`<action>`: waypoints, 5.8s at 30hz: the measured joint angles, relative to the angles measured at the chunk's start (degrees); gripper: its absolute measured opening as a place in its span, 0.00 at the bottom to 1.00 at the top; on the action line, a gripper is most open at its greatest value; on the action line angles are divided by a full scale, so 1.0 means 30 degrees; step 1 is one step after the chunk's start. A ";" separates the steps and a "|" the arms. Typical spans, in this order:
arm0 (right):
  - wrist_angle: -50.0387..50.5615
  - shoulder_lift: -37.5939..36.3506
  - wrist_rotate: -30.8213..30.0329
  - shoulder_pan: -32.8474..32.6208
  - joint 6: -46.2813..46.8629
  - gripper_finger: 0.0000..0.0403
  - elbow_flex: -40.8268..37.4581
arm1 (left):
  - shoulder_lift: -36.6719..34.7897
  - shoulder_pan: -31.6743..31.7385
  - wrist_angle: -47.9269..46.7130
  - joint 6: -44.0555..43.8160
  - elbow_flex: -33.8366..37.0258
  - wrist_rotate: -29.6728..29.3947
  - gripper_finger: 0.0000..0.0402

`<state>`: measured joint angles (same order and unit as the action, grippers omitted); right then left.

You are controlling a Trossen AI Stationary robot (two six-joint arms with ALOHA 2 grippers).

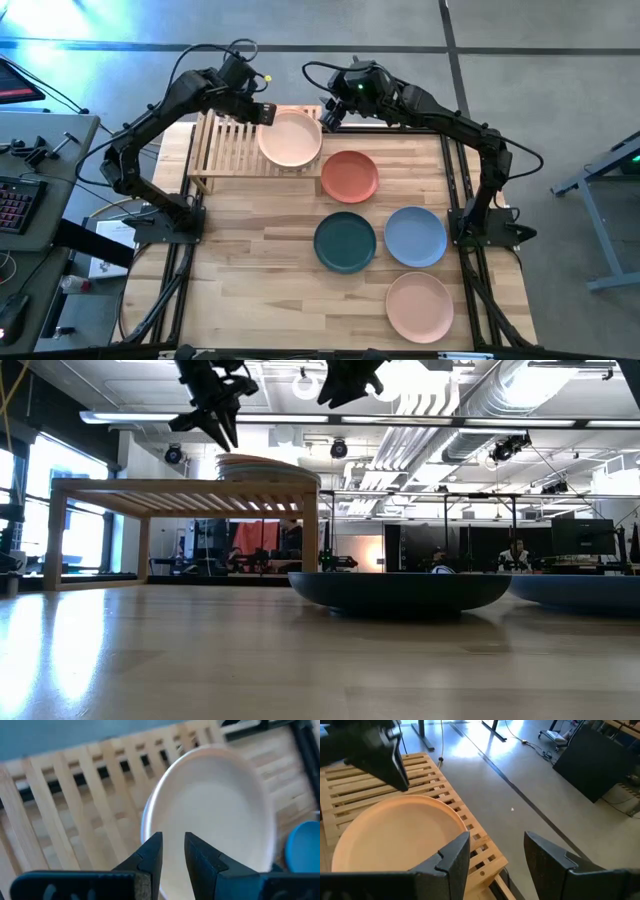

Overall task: Place and stack plates onto a shelf
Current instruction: Stack the light orange plate on top of the brown plate on the shelf, then put the blue plate on the shelf

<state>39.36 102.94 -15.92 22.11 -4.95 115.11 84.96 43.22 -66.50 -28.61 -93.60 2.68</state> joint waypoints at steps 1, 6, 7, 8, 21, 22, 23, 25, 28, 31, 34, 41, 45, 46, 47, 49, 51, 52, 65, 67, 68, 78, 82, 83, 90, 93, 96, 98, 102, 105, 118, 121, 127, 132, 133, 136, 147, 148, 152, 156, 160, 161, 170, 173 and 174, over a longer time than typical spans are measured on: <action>0.0091 0.0000 0.0004 -0.0005 0.0004 0.42 0.0000 | -0.0007 -0.0013 0.0000 0.0142 -0.0167 0.0000 0.17; 0.0595 0.0000 0.0000 -0.0007 0.0000 0.42 0.0000 | -0.0013 -0.0390 -0.0036 0.0280 -0.0286 0.0000 0.17; 0.0645 0.0000 0.0000 -0.0002 0.0000 0.42 0.0000 | -0.0013 -0.0491 -0.0030 0.0280 -0.0286 0.0000 0.17; 0.0684 0.0000 0.0000 -0.0006 0.0001 0.42 0.0000 | 0.0025 -0.0621 -0.0036 0.0280 -0.0286 0.0000 0.17; 0.0676 0.0000 0.0000 -0.0007 0.0000 0.42 0.0000 | 0.1941 -0.1842 -0.0190 0.0629 -0.0315 -0.0110 0.17; 0.0676 0.0000 0.0000 -0.0007 0.0007 0.42 0.0000 | 0.2136 -0.1836 -0.0197 0.0653 -0.0315 -0.0172 0.17; 0.0676 0.0000 0.0001 -0.0007 0.0001 0.42 0.0000 | 0.2306 -0.1825 -0.0198 0.0694 -0.0307 -0.0203 0.17; 0.0676 0.0000 0.0000 -0.0007 0.0007 0.42 0.0000 | 0.2497 -0.1792 -0.0211 0.0739 -0.0307 -0.0557 0.17; 0.0688 0.0000 0.0005 -0.0007 0.0005 0.42 0.0000 | 0.2813 -0.1788 -0.0338 0.0746 -0.0307 -0.1108 0.17; 0.0730 0.0000 0.0003 -0.0007 0.0003 0.42 0.0000 | 0.3066 -0.1741 -0.0444 0.0753 -0.0307 -0.1191 0.17; 0.0734 0.0000 0.0000 -0.0007 0.0007 0.42 0.0000 | 0.3446 -0.1741 -0.0461 0.0759 -0.0305 -0.0765 0.17; 0.0734 0.0000 0.0000 -0.0006 0.0004 0.42 0.0000 | 0.3769 -0.1749 -0.0474 0.1424 -0.0300 -0.0748 0.17; 0.0734 0.0000 0.0000 -0.0004 0.0000 0.42 0.0000 | 0.3300 -0.1655 -0.0468 0.1438 -0.0492 -0.1133 0.17; 0.0734 0.0000 0.0000 0.0000 0.0000 0.42 0.0000 | 0.3202 -0.1629 -0.0474 0.1521 -0.0697 -0.1225 0.17; 0.0734 0.0000 0.0000 -0.0007 -0.0014 0.42 0.0000 | 0.3110 -0.1626 -0.0474 0.1651 -0.0939 -0.1268 0.17; 0.0734 0.0000 0.0000 -0.0007 -0.0015 0.42 0.0000 | 0.2840 -0.1632 -0.0466 0.1744 -0.1438 -0.1265 0.17; 0.0864 0.0000 0.0007 0.0000 -0.0020 0.42 0.0000 | 0.2442 -0.1758 -0.0441 0.1889 -0.1809 -0.0904 0.17; 0.1111 -0.0009 0.0019 -0.0007 -0.0020 0.42 0.0000 | 0.2195 -0.1864 -0.0452 0.2116 -0.1916 -0.0548 0.17; 0.8801 -0.0162 0.4583 -0.0158 0.5995 0.42 0.0005 | -0.0667 -0.5931 -0.4446 0.3944 -0.2012 0.0249 0.17; 1.0120 -0.0168 0.4794 -0.0438 0.7175 0.42 0.0007 | -0.0772 -0.6660 -0.5229 0.3937 -0.2012 -0.0193 0.17; 1.0806 -0.0168 0.4929 -0.0630 0.7628 0.42 0.0000 | -0.0778 -0.7052 -0.5612 0.3950 -0.2012 -0.0527 0.17; 1.2080 -0.0182 0.6046 -0.4128 1.2970 0.42 -0.2473 | -0.0815 -1.1224 -0.7836 0.3713 -0.1918 -0.1341 0.17; 1.2024 -0.0182 0.6040 -0.5938 1.5632 0.42 -0.4026 | -0.0844 -1.2659 -0.7839 0.3751 -0.1918 -0.1637 0.17; 1.1991 -0.0179 0.6043 -0.6393 1.6266 0.42 -0.4463 | -0.0844 -1.2937 -0.7839 0.3798 -0.1918 -0.1639 0.17; 1.1876 -0.0175 0.6054 -0.9518 2.0965 0.42 -0.7402 | -0.0844 -1.4468 -0.7839 0.3915 -0.1918 -0.1699 0.17; 1.1750 -0.0175 0.6054 -1.0785 2.2612 0.42 -0.8598 | -0.0844 -1.5134 -0.7839 0.3912 -0.1918 -0.1705 0.17; 1.1721 -0.0175 0.6047 -1.1966 2.3922 0.42 -0.9561 | -0.0844 -1.5757 -0.7839 0.3640 -0.1918 -0.1759 0.17; 1.1735 -0.0175 0.6049 -1.2627 2.4717 0.42 -1.0097 | -0.0844 -1.6137 -0.7839 0.3322 -0.1918 -0.2096 0.17; 1.1686 -0.0175 0.5919 -1.3659 2.5649 0.42 -1.0764 | -0.0844 -1.6802 -0.7839 0.2227 -0.1918 -0.3013 0.17; 1.1393 -0.0175 0.5827 -1.4213 2.5726 0.42 -1.1318 | -0.0844 -1.7145 -0.7839 0.1577 -0.1918 -0.3122 0.17; 0.9491 -0.0175 0.5676 -1.5176 2.7511 0.42 -1.4834 | -0.0836 -1.8221 -0.7839 -0.0286 -0.1918 -0.3394 0.17; 0.8699 -0.0170 0.5680 -1.5176 2.7434 0.42 -1.5493 | -0.0836 -1.8221 -0.7839 -0.0279 -0.1918 -0.3628 0.17; 0.7786 -0.0175 0.5635 -1.5176 2.7186 0.42 -1.6659 | -0.0829 -1.8221 -0.7810 -0.0259 -0.1918 -0.3657 0.17; 0.6568 -0.0175 0.5925 -1.5154 2.7146 0.41 -1.7528 | -0.0829 -1.8214 -0.7809 0.0107 -0.1918 -0.3665 0.17; 0.6340 -0.0175 0.5945 -1.5154 2.7150 0.41 -1.7648 | -0.0829 -1.8214 -0.7810 0.0239 -0.1918 -0.3665 0.17; 0.6123 -0.0175 0.6052 -1.5149 2.7319 0.37 -1.7828 | -0.0829 -1.8214 -0.7802 0.0265 -0.1918 -0.3665 0.17; 0.5966 -0.0175 0.6931 -1.5118 2.7358 0.09 -1.8039 | -0.0822 -1.8200 -0.7803 0.0258 -0.1910 -0.4815 0.17; 0.5983 -0.0174 0.6968 -1.5118 2.7358 0.06 -1.8039 | -0.0822 -1.8200 -0.7803 0.0258 -0.1910 -0.4816 0.17; 0.6413 -0.0175 0.7184 -1.5118 2.7368 0.02 -1.7694 | -0.0822 -1.8200 -0.7817 0.0321 -0.1910 -0.4816 0.17; 0.7787 -0.0175 0.6867 -1.5118 2.7358 0.00 -1.6702 | -0.0822 -1.8200 -0.7817 0.0579 -0.1910 -0.4816 0.17; 0.9640 -0.0175 0.6252 -1.5118 2.7423 0.00 -1.5432 | -0.0822 -1.8163 -0.7830 0.0600 -0.1910 -0.4898 0.17; 1.0104 -0.0175 0.6055 -1.5118 2.7427 0.00 -1.5126 | -0.0822 -1.8163 -0.7832 0.0613 -0.1910 -0.4957 0.17; 1.3500 -0.0175 0.4756 -1.5118 2.7511 0.00 -1.2270 | -0.0822 -1.8163 -0.7839 0.1234 -0.1910 -0.4962 0.17; 1.4704 -0.0175 0.4261 -1.5118 2.7511 0.00 -1.1261 | -0.0822 -1.8163 -0.7839 0.1241 -0.1910 -0.5127 0.17; 1.5109 -0.0175 0.4035 -1.5118 2.7503 0.00 -1.0877 | -0.0822 -1.8144 -0.7839 0.1242 -0.1910 -0.5284 0.17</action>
<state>84.69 102.41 -3.82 -23.24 77.56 82.48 82.50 -11.21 -90.02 -24.88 -99.33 -13.18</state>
